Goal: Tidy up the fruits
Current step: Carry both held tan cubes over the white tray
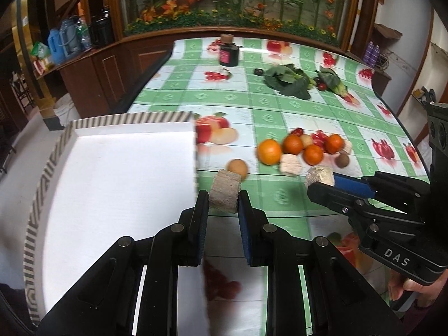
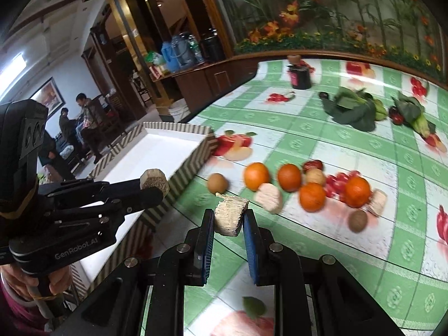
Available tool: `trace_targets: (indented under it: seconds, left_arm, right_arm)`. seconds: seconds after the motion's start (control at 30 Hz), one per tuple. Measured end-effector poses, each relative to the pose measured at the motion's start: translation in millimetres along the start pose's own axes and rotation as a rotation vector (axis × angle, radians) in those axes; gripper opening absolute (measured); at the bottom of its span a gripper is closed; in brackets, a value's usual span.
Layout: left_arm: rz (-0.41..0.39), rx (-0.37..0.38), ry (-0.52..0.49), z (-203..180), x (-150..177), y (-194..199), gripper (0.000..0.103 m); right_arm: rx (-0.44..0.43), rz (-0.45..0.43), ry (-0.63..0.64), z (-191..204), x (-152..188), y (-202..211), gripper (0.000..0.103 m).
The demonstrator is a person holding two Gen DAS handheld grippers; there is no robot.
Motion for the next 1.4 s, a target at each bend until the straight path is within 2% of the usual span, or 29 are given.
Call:
trace_targets:
  seconds: [0.43,0.8,1.13,1.4]
  left_arm:
    - [0.008,-0.064,0.074,63.9,-3.5,8.7,0.02]
    - [0.041,-0.111,0.204,129.5,-7.3,-3.5,0.02]
    - [0.065,-0.125,0.259,149.0,0.4,-18.6,0.02]
    - [0.067,-0.152,0.251,151.2,2.4,-17.6,0.02]
  right_arm:
    - [-0.064,0.016,0.07,54.1,-17.0,-16.1,0.02]
    - [-0.133,0.045,0.125,102.2,-43.6,-51.9,0.02]
    - [-0.108,0.107,0.193,125.5,-50.4,-99.2,0.02]
    - [-0.077,0.128,0.235,129.0,-39.7,-109.2,0.02]
Point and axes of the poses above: each gripper's, at about its wrist camera, not at the fingertips, and y roughly against the way its jaws point, z to its left, x to its underside, the point moved 9 cm from there along -y, roughly the way its jaws point, and after that the axes turned 14 degrees about x, right-handed, at the moved point
